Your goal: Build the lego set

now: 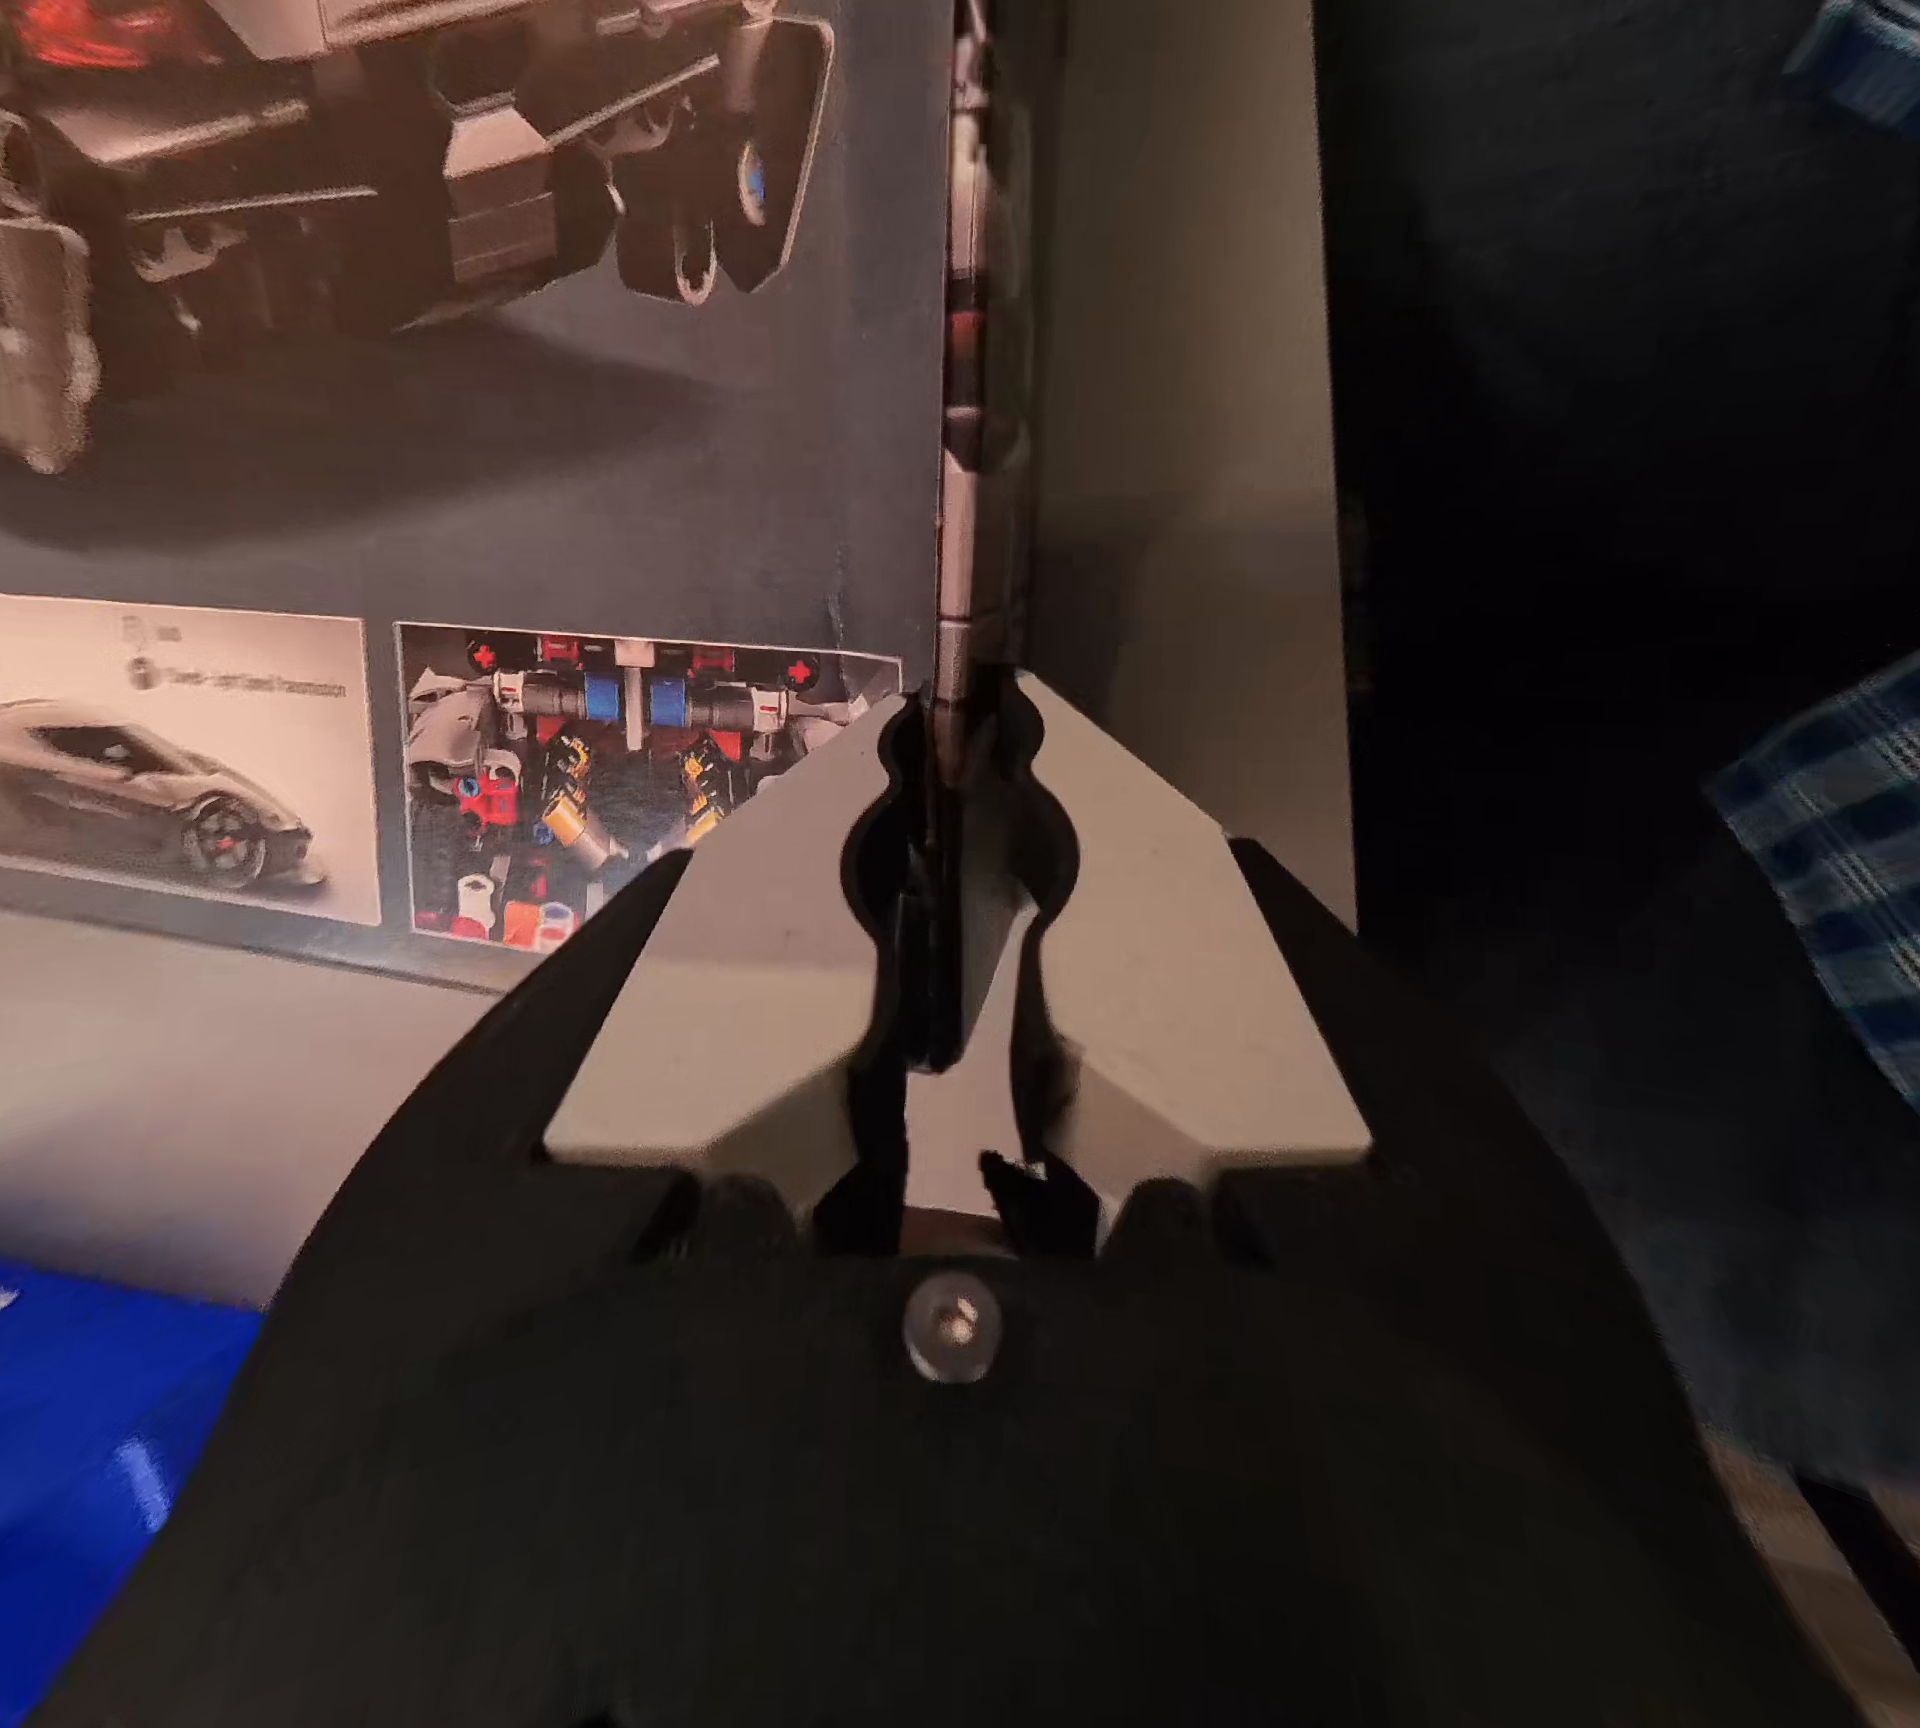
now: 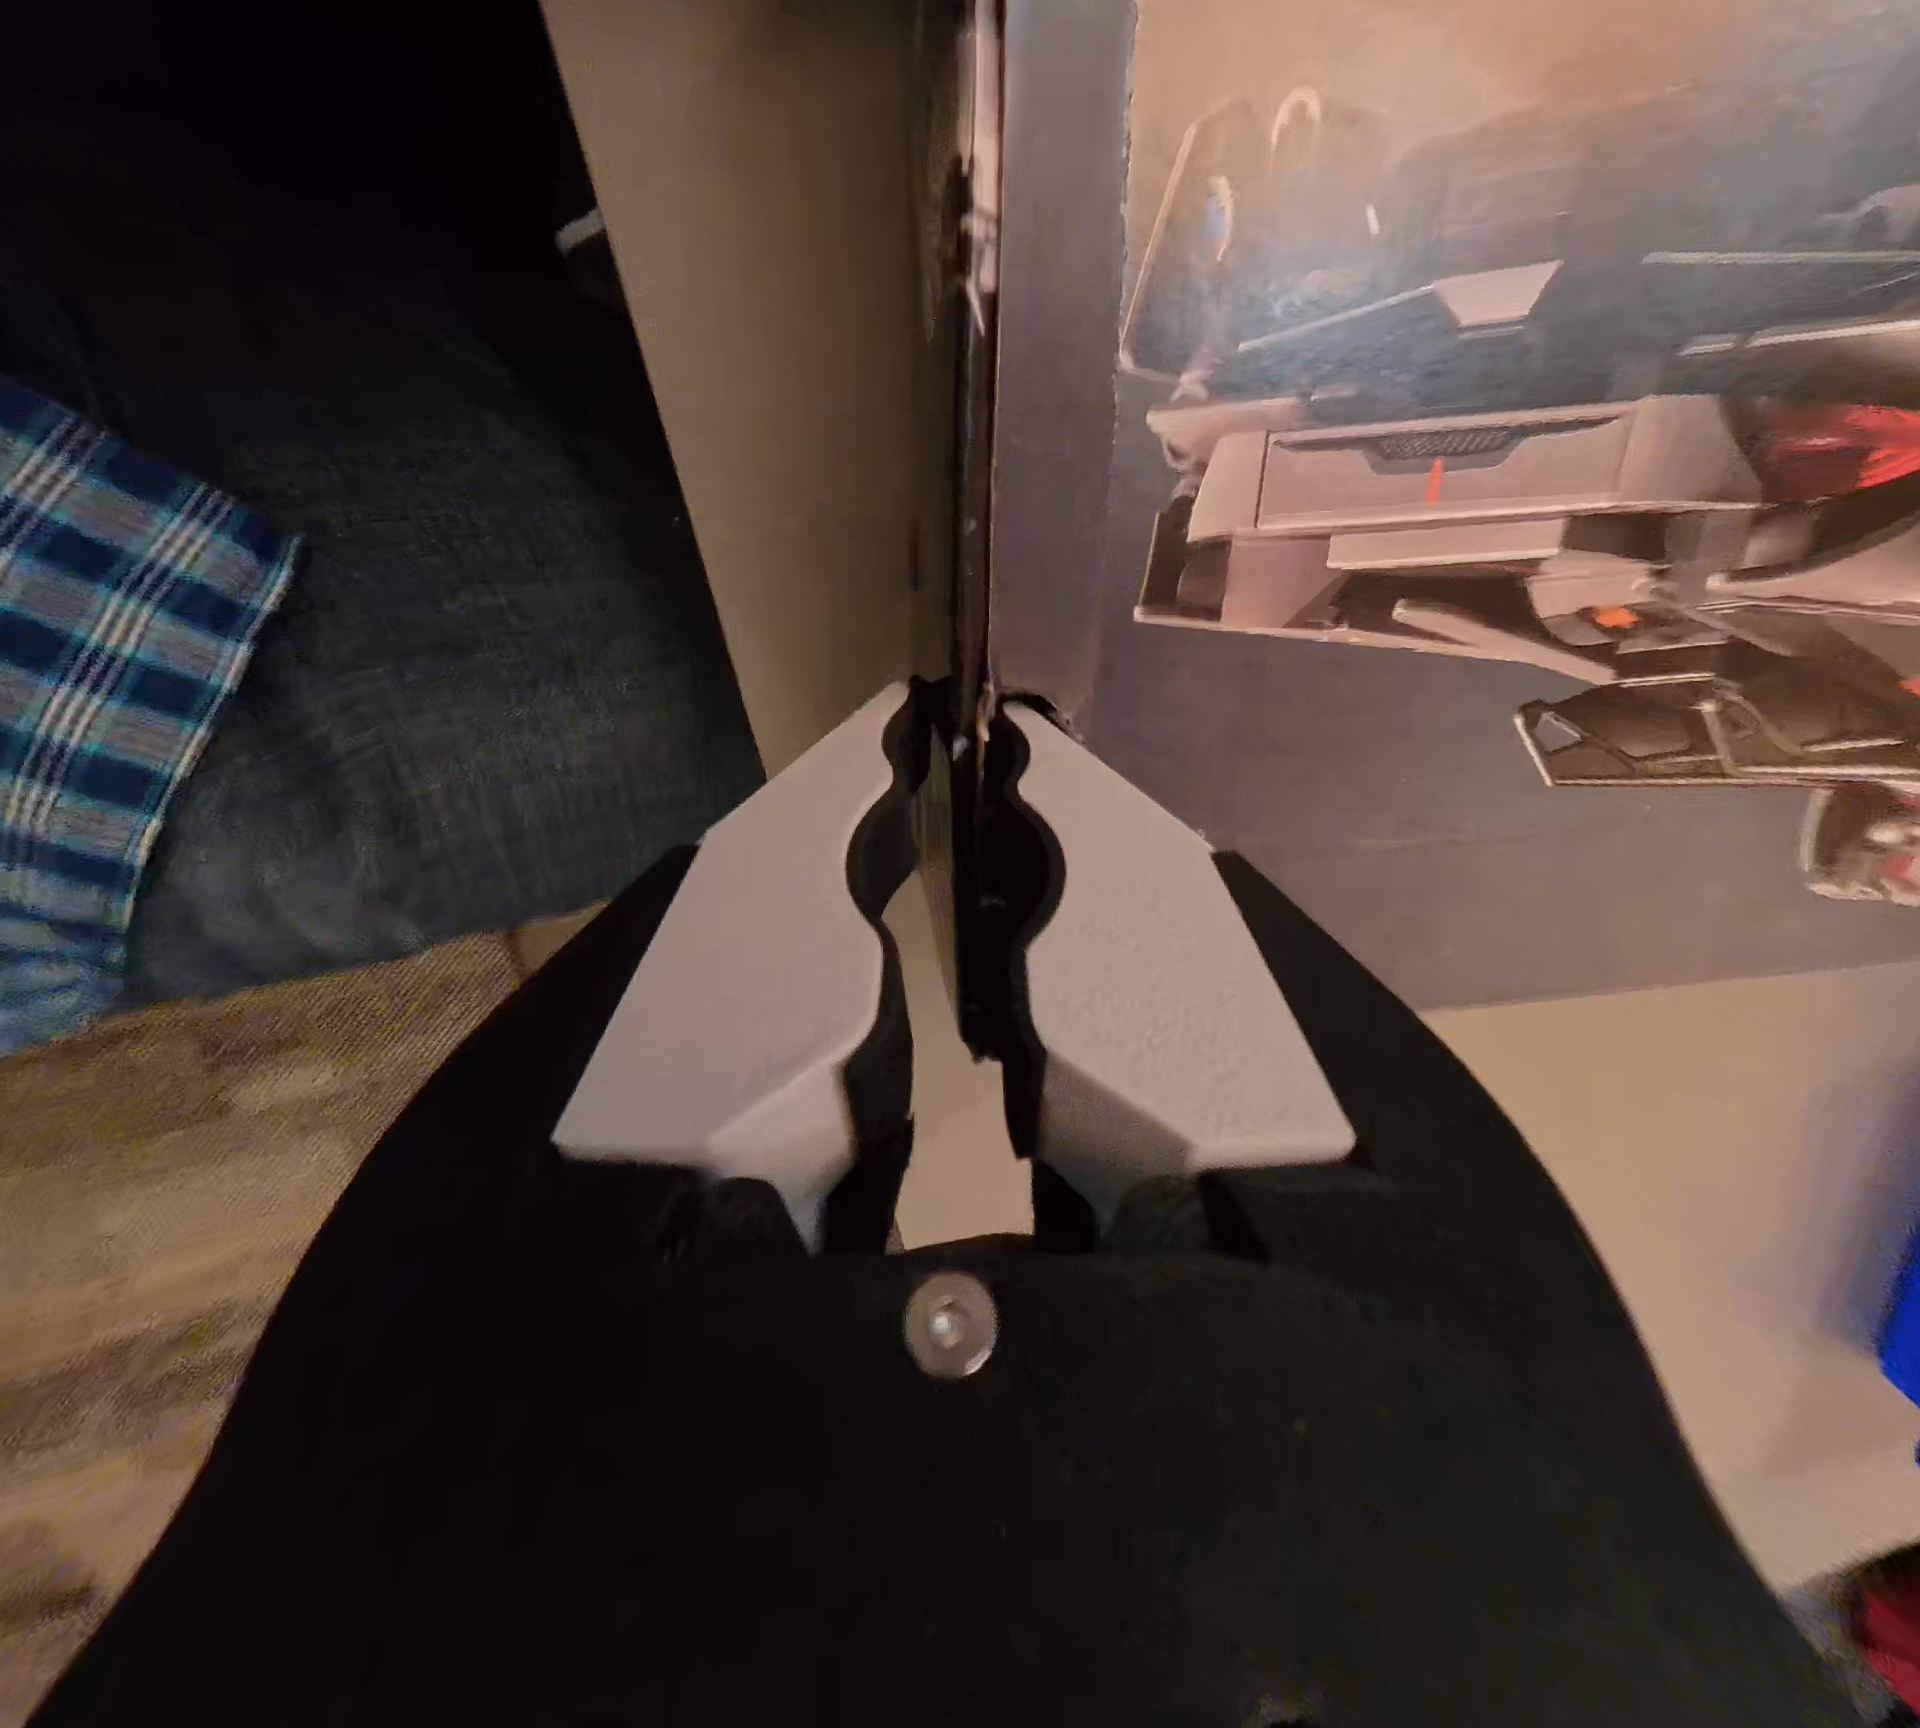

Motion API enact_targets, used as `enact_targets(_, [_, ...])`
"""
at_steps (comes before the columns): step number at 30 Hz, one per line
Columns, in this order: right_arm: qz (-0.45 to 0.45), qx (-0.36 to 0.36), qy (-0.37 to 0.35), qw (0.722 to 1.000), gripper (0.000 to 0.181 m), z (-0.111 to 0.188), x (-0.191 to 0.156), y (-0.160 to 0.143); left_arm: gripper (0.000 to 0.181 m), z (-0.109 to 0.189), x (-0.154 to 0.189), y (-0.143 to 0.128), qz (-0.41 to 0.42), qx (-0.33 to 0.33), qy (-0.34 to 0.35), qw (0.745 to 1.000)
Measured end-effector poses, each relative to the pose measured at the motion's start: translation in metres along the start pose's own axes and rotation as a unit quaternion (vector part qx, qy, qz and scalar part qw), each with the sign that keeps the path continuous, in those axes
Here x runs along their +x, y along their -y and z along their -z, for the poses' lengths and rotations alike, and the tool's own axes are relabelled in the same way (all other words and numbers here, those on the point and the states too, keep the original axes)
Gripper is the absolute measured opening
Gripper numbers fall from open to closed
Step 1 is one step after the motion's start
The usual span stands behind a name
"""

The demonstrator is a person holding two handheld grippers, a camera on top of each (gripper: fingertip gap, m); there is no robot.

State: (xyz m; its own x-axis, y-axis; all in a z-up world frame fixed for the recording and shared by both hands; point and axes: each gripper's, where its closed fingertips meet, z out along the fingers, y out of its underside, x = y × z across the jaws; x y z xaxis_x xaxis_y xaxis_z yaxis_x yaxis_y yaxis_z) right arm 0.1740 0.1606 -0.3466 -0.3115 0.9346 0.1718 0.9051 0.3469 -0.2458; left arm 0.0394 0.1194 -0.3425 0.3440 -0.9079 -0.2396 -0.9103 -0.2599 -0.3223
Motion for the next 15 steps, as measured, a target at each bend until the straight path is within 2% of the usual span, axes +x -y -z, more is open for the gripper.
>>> enact_targets(3, [-0.009,0.009,-0.08,0.997,0.013,0.0,0.003,0.0,0.016,0.0,-0.002,0.0,-0.004,0.009,0.075,0.997])
enact_targets(9, [-0.003,0.022,-0.184,0.983,0.023,-0.002,0.007,0.003,0.027,-0.002,-0.003,0.001,-0.012,0.028,0.164,0.986])
enact_targets(11, [-0.005,0.026,-0.193,0.981,0.026,-0.003,0.007,0.004,0.028,-0.002,-0.002,0.002,-0.006,0.035,0.165,0.986])
enact_targets(15, [-0.033,0.09,-0.191,0.977,0.022,0.003,0.009,0.012,0.027,-0.001,-0.004,0.006,-0.004,0.066,0.193,0.979])
